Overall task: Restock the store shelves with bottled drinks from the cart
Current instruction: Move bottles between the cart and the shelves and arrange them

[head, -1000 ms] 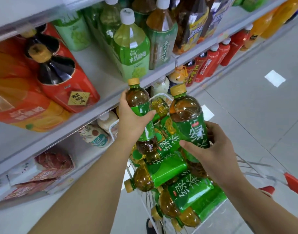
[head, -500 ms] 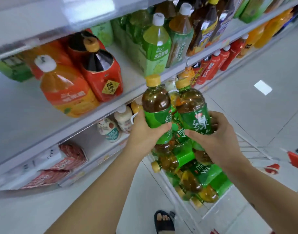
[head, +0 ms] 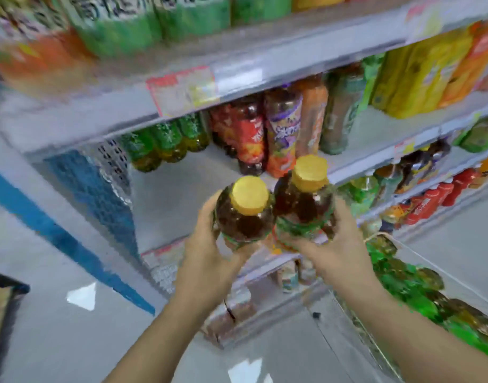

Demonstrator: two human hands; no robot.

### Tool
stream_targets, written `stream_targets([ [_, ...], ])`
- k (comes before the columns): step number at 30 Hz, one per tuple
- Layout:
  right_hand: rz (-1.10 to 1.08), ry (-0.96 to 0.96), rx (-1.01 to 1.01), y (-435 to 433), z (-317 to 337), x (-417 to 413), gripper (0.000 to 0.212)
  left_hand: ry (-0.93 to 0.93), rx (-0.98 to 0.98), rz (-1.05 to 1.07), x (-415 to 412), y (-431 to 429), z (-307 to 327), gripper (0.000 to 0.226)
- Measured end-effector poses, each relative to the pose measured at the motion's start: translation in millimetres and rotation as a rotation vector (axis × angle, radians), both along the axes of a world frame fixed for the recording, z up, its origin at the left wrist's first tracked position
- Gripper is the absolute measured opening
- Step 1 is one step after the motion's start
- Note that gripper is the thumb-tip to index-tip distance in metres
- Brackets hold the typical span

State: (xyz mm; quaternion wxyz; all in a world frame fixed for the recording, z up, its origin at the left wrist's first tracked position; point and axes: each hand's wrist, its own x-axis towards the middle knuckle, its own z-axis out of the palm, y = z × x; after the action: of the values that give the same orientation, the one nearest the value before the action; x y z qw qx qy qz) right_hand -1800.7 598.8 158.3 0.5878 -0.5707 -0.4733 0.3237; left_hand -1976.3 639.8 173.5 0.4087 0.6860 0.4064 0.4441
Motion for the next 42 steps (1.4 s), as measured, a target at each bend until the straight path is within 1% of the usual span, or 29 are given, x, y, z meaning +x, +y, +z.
stream_targets([
  [4,0.052,-0.002,0.12,33.1,20.8,-35.2,0.06,0.028,0.127,0.056,-30.6,30.3,16.5,0.079],
  [6,0.063,-0.022,0.16,50.7,22.5,-42.5,0.06,0.045,0.122,0.098,-37.3,51.6,9.3,0.081],
  [9,0.062,-0.104,0.192,73.8,19.2,-52.3,0.057,0.005,0.083,0.17,-37.1,82.1,-2.7,0.078],
  [14,0.096,-0.156,0.129,109.5,-1.5,-61.4,0.06,-0.092,0.096,0.223,-20.9,125.2,-7.0,0.077],
  [17,0.08,-0.227,0.072,130.5,-10.7,-66.2,0.066,-0.054,0.058,0.218,-18.7,157.9,-17.0,0.073],
  [22,0.013,-0.339,0.107,172.5,-17.9,-66.1,0.069,-0.005,0.056,0.193,-14.4,200.2,-15.0,0.062],
  [25,0.027,-0.39,0.068,187.1,-33.4,-64.6,0.076,0.05,0.044,0.223,-11.4,225.5,-18.6,0.063],
  [27,0.018,-0.423,0.056,194.9,-45.3,-65.3,0.079,0.045,0.006,0.219,-12.8,240.6,-25.4,0.065],
  [28,0.012,-0.426,0.06,199.2,-48.4,-66.2,0.079,0.014,-0.05,0.208,-13.7,245.0,-30.1,0.066],
  [29,0.008,-0.424,0.064,203.8,-49.9,-67.5,0.079,0.025,-0.082,0.218,-15.3,248.0,-37.5,0.065],
  [31,-0.005,-0.437,0.07,213.8,-48.7,-71.3,0.079,0.101,-0.114,0.339,-18.4,244.0,-48.0,0.057],
  [32,-0.014,-0.454,0.067,218.4,-47.5,-73.7,0.079,0.099,-0.117,0.4,-18.3,239.9,-52.3,0.054],
  [33,-0.02,-0.47,0.06,222.4,-45.9,-76.0,0.078,0.051,-0.127,0.41,-16.5,234.8,-53.3,0.05],
  [35,-0.005,-0.481,0.011,230.9,-43.1,-80.2,0.074,-0.018,-0.115,0.358,-10.4,220.6,-50.0,0.042],
  [38,0.049,-0.452,-0.074,241.0,-40.4,-83.2,0.064,-0.057,-0.103,0.248,-7.9,202.4,-46.2,0.05],
  [39,0.055,-0.446,-0.086,243.6,-41.4,-83.7,0.063,-0.073,-0.116,0.223,-9.3,198.8,-45.3,0.051],
  [42,0.056,-0.439,-0.089,247.6,-44.9,-83.9,0.063,-0.038,-0.16,0.21,-12.9,198.5,-46.2,0.052],
])
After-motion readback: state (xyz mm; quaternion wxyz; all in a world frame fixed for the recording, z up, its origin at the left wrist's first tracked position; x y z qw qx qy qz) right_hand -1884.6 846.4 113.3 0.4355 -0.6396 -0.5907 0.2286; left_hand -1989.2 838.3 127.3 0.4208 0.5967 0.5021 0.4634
